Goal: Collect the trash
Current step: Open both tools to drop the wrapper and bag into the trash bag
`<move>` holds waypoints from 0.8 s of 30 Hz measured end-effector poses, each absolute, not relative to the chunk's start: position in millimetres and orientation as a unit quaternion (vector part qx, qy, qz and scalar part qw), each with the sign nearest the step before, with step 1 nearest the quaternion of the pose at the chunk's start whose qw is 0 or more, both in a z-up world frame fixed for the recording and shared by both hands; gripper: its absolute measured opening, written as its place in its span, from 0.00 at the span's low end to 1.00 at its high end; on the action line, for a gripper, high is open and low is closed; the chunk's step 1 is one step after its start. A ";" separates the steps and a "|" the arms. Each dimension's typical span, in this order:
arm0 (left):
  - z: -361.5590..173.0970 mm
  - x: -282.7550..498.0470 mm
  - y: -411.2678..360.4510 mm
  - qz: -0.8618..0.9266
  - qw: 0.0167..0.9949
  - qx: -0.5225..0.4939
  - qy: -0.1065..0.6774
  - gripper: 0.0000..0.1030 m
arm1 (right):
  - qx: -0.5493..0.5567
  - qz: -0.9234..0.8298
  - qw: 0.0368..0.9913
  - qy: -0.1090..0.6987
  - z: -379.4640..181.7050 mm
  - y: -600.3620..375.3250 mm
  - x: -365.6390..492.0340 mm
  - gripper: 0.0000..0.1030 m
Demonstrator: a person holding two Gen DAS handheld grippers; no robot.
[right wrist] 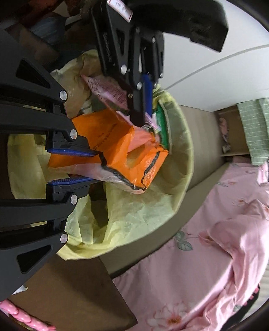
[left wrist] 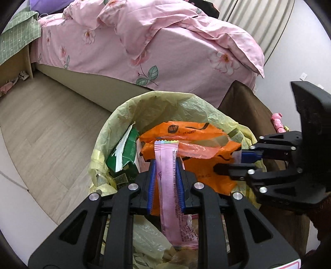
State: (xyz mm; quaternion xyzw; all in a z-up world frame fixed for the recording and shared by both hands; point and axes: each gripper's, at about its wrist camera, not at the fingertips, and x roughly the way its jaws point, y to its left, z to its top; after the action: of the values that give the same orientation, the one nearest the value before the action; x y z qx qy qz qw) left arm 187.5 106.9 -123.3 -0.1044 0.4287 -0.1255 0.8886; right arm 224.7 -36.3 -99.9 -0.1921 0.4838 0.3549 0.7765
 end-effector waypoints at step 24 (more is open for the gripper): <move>-77.0 188.5 142.1 -0.090 0.905 -0.198 0.366 0.46 | -0.139 0.330 0.815 0.455 -67.1 -78.5 198.4 0.43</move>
State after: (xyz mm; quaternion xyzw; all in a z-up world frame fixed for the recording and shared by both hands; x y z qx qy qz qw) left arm 188.5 142.1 -77.0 -0.1977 0.3655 -0.0896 0.9051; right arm 198.4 -78.5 -67.1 -0.1385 0.4552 0.3300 0.8153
